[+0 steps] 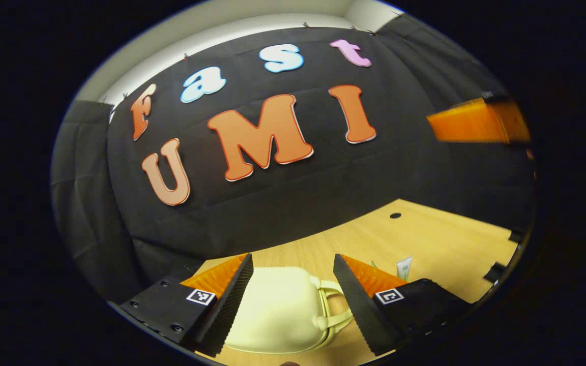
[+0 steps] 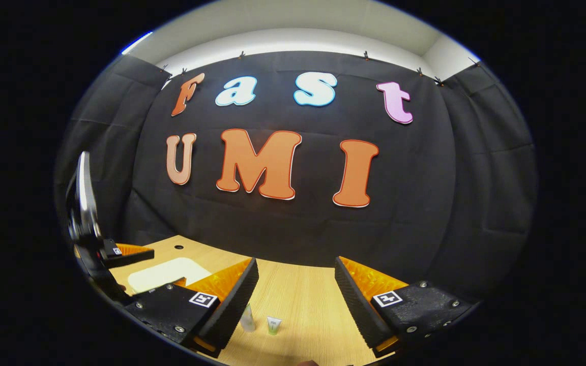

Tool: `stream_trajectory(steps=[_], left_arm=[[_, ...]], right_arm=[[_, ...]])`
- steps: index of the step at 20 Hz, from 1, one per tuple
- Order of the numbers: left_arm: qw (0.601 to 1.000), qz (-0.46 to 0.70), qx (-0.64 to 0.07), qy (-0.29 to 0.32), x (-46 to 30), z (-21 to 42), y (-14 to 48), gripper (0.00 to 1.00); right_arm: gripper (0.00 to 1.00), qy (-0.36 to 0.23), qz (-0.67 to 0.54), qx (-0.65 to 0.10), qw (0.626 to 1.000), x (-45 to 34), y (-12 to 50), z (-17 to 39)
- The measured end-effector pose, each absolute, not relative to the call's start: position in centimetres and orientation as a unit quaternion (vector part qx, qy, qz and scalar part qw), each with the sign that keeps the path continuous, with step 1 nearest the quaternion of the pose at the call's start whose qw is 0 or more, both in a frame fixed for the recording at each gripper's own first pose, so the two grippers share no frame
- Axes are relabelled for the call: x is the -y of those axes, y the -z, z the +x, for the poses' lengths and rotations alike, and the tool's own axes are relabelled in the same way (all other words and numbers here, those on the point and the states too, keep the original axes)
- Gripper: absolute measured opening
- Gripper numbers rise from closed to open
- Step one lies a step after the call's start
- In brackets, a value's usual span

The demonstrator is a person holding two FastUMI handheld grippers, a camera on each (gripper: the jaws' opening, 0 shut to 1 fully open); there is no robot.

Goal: First open the suitcase, pack the skin care products into it, and then close the suitcase.

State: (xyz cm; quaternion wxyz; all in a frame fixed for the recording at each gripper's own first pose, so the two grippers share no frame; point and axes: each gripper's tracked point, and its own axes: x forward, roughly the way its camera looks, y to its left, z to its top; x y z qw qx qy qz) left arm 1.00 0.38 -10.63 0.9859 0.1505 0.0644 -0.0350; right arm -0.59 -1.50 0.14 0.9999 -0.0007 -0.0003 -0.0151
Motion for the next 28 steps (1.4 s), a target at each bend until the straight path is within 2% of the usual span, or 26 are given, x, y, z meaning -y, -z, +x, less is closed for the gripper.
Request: stream_trajectory(steps=[7,15,17,19,21,22,24,26,27,28], left_arm=[[0.951,0.279,-0.086,0.106,1.8,1.2,17.7,0.97],[0.878,0.433,-0.099,0.180,3.4,1.9,24.4,0.96],[0.861,0.456,-0.110,0.196,3.1,2.3,25.7,0.88],[0.844,0.484,-0.104,0.207,3.2,2.4,26.7,0.87],[0.826,0.509,-0.106,0.218,3.5,2.8,27.8,0.79],[0.820,0.515,-0.114,0.223,3.4,2.7,28.6,0.69],[0.815,0.525,-0.113,0.219,3.3,3.4,28.8,0.67],[0.808,0.533,-0.105,0.226,3.6,3.9,28.7,0.42],[0.807,0.532,-0.113,0.232,3.8,3.7,28.9,0.36],[0.809,0.529,-0.099,0.237,4.7,4.1,28.8,0.38]], right_arm=[[0.95,0.064,-0.015,-0.011,0.998,5.0,0.9,-1.6],[0.95,0.150,-0.028,-0.041,0.988,8.5,2.3,-3.8],[0.95,0.164,-0.037,-0.046,0.985,8.1,2.4,-3.9],[0.95,0.176,-0.038,-0.053,0.982,7.6,2.7,-3.8],[0.95,0.189,-0.035,-0.059,0.980,6.9,3.1,-4.4],[0.95,0.194,-0.037,-0.063,0.978,6.7,3.3,-4.5],[0.95,0.200,-0.042,-0.077,0.976,6.0,3.7,-4.6],[0.96,0.201,-0.045,-0.081,0.975,5.5,3.7,-5.0],[0.95,0.194,-0.047,-0.082,0.976,5.3,3.6,-4.7],[0.95,0.187,-0.053,-0.084,0.977,5.0,3.8,-4.3]])
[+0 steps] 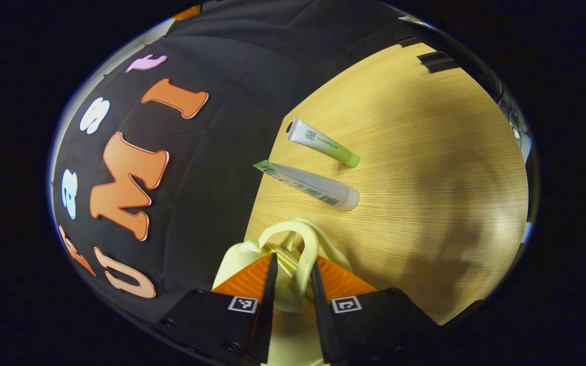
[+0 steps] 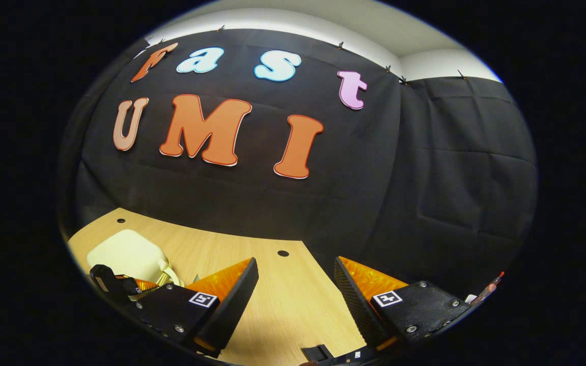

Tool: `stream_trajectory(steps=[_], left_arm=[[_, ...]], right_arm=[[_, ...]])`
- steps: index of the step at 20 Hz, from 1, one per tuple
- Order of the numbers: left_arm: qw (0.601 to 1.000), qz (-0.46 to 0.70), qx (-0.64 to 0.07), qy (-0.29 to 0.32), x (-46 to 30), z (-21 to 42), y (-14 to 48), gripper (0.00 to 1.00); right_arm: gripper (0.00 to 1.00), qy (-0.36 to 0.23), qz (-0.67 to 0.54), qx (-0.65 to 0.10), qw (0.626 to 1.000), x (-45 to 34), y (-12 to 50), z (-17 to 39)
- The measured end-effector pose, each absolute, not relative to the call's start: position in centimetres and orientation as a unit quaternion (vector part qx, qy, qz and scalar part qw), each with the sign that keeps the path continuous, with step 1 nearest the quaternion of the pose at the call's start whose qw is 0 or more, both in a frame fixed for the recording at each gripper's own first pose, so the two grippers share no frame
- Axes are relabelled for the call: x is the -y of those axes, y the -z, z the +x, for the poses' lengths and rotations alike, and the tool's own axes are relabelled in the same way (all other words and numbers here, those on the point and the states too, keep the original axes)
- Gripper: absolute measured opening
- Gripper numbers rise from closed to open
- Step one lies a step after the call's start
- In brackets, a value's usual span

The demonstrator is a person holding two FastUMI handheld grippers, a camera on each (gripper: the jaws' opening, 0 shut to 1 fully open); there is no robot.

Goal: First open the suitcase, pack the skin care products into it, and then close the suitcase.

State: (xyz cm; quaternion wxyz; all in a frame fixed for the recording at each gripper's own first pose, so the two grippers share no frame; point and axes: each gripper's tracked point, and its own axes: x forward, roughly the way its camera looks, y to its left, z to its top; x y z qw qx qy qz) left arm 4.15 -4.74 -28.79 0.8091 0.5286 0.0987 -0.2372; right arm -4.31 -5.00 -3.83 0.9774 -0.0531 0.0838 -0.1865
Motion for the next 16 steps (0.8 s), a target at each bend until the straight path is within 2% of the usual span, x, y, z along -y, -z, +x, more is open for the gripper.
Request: stream_trajectory(steps=[1,3,7,10,13,16], left_arm=[[0.811,0.523,-0.119,0.234,4.1,4.0,29.0,0.08],[0.841,0.470,-0.152,0.221,3.9,3.7,28.1,0.09],[0.882,0.413,-0.160,0.161,3.6,4.5,23.8,0.09],[0.916,0.356,-0.165,0.087,2.5,6.3,22.0,0.08],[0.930,0.328,-0.163,0.030,2.1,6.4,21.3,0.07],[0.947,0.278,-0.163,-0.001,1.6,6.6,21.7,0.07]], right_arm=[[0.96,0.178,-0.061,-0.082,0.979,5.4,3.6,-3.7],[0.96,0.162,-0.060,-0.062,0.983,6.3,2.9,-2.3],[0.95,0.113,-0.045,-0.045,0.992,8.1,2.8,1.4],[0.95,0.074,-0.042,-0.036,0.996,8.6,3.1,3.8],[0.95,0.031,-0.039,-0.032,0.998,8.4,3.5,4.9],[0.96,0.002,-0.044,-0.031,0.999,7.9,4.2,5.9]])
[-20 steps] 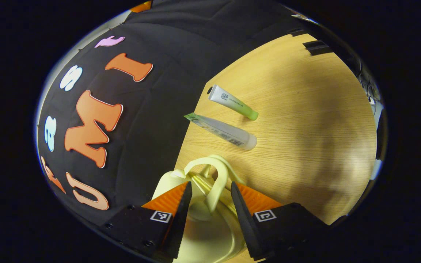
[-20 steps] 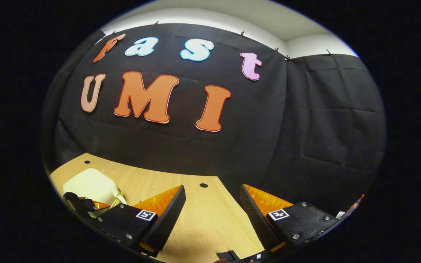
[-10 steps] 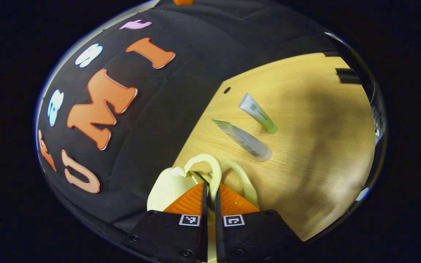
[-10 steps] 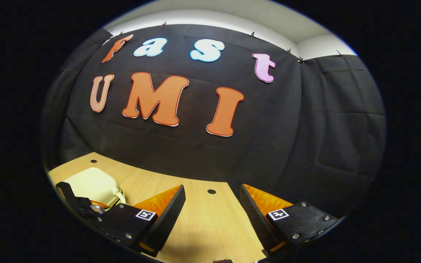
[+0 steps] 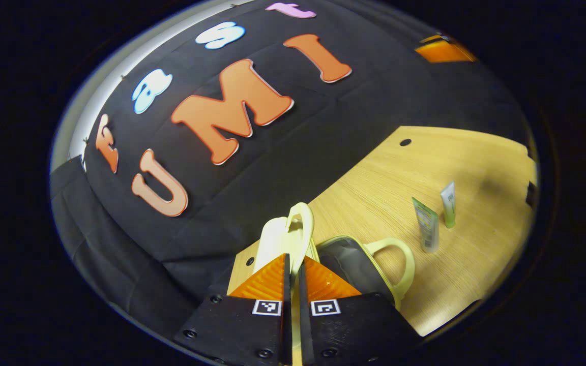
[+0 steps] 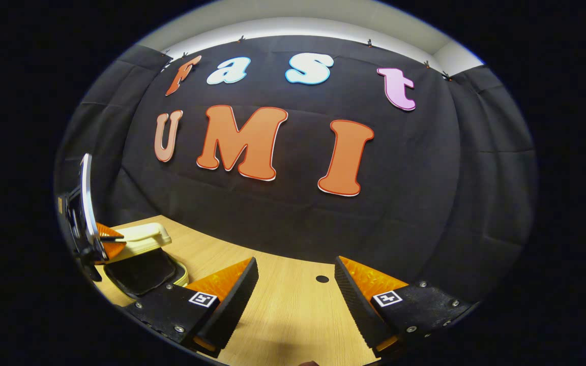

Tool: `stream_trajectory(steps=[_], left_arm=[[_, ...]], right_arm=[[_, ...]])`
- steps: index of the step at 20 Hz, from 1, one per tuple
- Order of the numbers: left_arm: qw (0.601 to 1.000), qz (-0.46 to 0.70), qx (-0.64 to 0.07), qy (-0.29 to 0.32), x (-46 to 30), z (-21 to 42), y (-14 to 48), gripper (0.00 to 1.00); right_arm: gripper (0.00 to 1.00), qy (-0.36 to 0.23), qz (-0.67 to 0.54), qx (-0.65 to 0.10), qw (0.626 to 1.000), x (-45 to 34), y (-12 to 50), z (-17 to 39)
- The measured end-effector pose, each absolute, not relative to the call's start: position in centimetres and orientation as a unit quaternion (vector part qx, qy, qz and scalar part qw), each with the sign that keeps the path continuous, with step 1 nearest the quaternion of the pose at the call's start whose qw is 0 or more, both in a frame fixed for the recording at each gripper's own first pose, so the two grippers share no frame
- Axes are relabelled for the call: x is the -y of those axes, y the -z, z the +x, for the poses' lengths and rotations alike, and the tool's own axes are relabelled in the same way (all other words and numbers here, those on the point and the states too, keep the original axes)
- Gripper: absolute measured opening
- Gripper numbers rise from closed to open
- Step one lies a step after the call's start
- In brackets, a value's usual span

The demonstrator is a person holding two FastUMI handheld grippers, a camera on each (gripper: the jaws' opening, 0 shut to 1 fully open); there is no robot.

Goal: First open the suitcase, pack the skin care products into it, and then close the suitcase.

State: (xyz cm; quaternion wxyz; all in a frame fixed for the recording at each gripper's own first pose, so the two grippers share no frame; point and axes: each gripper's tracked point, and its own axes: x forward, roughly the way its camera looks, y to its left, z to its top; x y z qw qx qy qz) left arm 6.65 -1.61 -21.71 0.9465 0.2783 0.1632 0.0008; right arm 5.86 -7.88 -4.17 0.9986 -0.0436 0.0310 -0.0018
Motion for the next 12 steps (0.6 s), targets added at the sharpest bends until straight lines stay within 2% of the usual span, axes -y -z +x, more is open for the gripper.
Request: stream_trajectory(steps=[6,12], left_arm=[[0.977,0.147,-0.152,-0.025,1.8,6.6,21.4,0.08],[0.982,0.125,-0.125,-0.069,-0.6,5.5,22.3,0.08]], right_arm=[[0.95,0.009,-0.039,-0.040,0.998,4.8,4.9,8.6],[0.96,0.024,-0.025,-0.044,0.998,-3.9,4.5,12.0]])
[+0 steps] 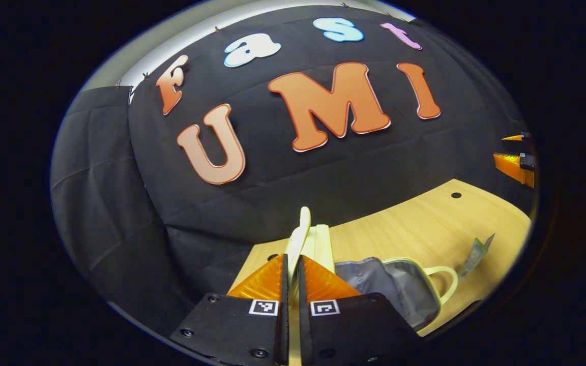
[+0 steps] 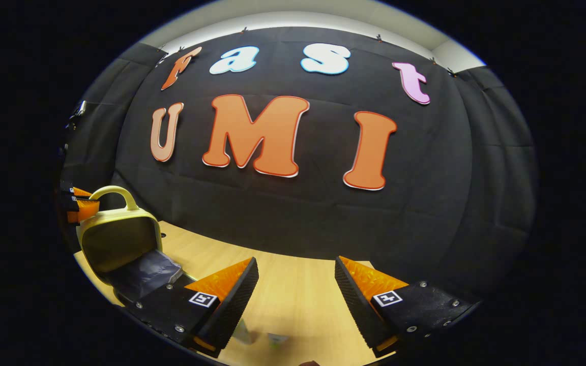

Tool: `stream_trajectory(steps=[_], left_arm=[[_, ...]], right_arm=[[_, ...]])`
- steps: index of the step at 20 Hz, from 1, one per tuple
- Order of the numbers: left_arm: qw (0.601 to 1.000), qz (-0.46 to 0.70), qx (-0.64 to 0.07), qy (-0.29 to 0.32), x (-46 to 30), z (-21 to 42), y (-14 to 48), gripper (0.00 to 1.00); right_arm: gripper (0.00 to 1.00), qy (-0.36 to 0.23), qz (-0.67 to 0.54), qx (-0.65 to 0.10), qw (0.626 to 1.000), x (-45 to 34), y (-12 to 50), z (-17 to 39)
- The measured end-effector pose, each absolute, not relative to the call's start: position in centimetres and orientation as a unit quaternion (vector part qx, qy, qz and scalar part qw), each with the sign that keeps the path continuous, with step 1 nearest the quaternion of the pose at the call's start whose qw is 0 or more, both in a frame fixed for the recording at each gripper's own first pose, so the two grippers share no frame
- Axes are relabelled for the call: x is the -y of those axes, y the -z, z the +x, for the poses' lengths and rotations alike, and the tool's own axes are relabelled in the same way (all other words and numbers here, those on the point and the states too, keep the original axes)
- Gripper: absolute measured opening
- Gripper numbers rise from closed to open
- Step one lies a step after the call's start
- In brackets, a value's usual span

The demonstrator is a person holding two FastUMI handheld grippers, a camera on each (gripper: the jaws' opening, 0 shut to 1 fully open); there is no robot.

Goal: First open the suitcase, pack the skin care products into it, and then close the suitcase.

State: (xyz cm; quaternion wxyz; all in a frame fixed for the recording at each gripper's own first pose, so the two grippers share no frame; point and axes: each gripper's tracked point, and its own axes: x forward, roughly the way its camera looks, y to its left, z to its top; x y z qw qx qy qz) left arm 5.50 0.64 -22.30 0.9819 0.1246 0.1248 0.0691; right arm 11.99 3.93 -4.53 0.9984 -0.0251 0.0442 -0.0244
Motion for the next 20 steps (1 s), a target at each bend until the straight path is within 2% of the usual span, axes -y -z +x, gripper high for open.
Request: stream_trajectory(steps=[8,15,16,17,18,20], left_arm=[[0.973,0.106,-0.162,-0.125,-6.2,4.3,25.7,0.09],[0.952,0.075,-0.245,-0.168,-8.2,1.7,29.9,0.09],[0.946,0.092,-0.245,-0.193,-9.1,1.4,29.7,0.09],[0.945,0.108,-0.243,-0.190,-9.4,1.5,29.7,0.17],[0.948,0.107,-0.243,-0.176,-8.8,1.7,29.6,0.12],[0.957,0.109,-0.224,-0.146,-7.2,2.6,29.2,0.13]], right_arm=[[0.95,0.015,-0.026,-0.059,0.998,-14.3,4.3,14.7],[0.95,0.035,-0.058,-0.077,0.995,-15.8,5.0,13.7],[0.96,0.039,-0.061,-0.080,0.994,-15.8,5.2,13.4],[0.96,0.044,-0.063,-0.085,0.993,-15.6,5.4,13.0],[0.96,0.043,-0.060,-0.086,0.994,-15.5,5.5,12.8],[0.96,0.043,-0.055,-0.084,0.994,-15.0,5.6,12.4]])
